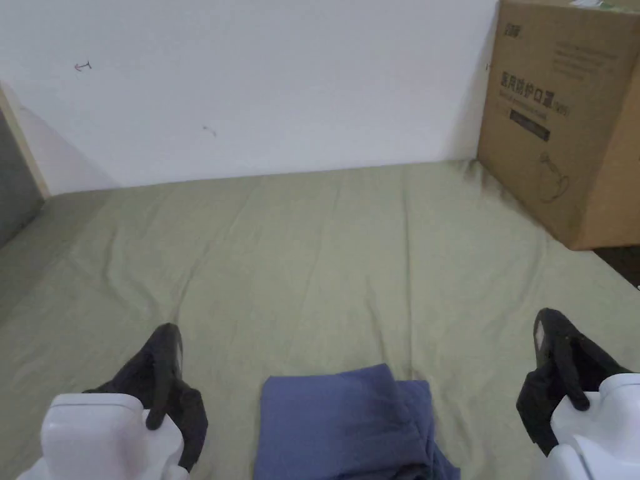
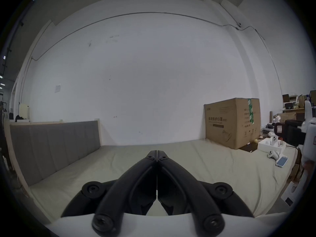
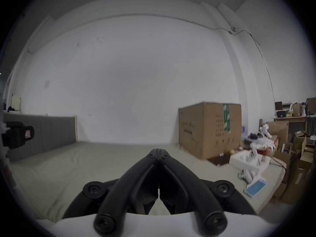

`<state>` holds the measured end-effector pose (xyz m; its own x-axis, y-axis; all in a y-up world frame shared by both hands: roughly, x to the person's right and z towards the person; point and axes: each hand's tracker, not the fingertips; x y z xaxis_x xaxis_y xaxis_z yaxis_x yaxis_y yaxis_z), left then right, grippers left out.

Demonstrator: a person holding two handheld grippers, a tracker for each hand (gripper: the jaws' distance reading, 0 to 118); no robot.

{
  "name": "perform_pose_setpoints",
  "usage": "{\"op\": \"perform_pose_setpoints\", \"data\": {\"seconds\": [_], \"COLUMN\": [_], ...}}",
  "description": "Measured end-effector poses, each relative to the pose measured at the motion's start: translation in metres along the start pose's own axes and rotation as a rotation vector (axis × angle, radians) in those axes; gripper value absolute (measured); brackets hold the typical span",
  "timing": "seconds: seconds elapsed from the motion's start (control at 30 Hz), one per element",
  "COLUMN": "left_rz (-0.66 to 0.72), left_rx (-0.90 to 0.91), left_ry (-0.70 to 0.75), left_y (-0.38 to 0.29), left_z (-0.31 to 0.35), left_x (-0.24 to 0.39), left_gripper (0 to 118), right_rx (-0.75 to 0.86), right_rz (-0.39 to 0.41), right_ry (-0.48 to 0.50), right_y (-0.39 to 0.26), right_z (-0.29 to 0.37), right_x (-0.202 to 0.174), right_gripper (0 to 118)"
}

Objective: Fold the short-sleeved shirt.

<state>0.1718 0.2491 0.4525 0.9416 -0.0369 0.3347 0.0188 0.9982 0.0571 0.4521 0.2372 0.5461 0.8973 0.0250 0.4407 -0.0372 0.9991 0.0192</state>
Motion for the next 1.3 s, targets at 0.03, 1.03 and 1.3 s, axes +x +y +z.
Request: {"op": "perform_pose_setpoints", "data": {"seconds": [0.03,1.03,1.3], "left_rz": [-0.001,0.926,1.128], "left_rx": [-0.013,-0.83,-1.156], "left_ry": [0.012,-0.432,-0.592], "left_y": [-0.006,-0.122,-0.221], "left_z": [0.004,-0.116,-0.232], "left_x": [0.001,-0.106,-0.09], "left_gripper": [0,74,117], "right_rx": [-0.04,-1.369,-1.384], "right_rz": [-0.043,0.32,0.297], "right_ry": [0.019,0.565,0.602], "right_y": [-0.005,-0.141,-0.144], "right_z": [0.001,-0.242,-0.247], "right_x": [-0.001,-0.081,-0.075], "right_gripper": [0,0,0]}}
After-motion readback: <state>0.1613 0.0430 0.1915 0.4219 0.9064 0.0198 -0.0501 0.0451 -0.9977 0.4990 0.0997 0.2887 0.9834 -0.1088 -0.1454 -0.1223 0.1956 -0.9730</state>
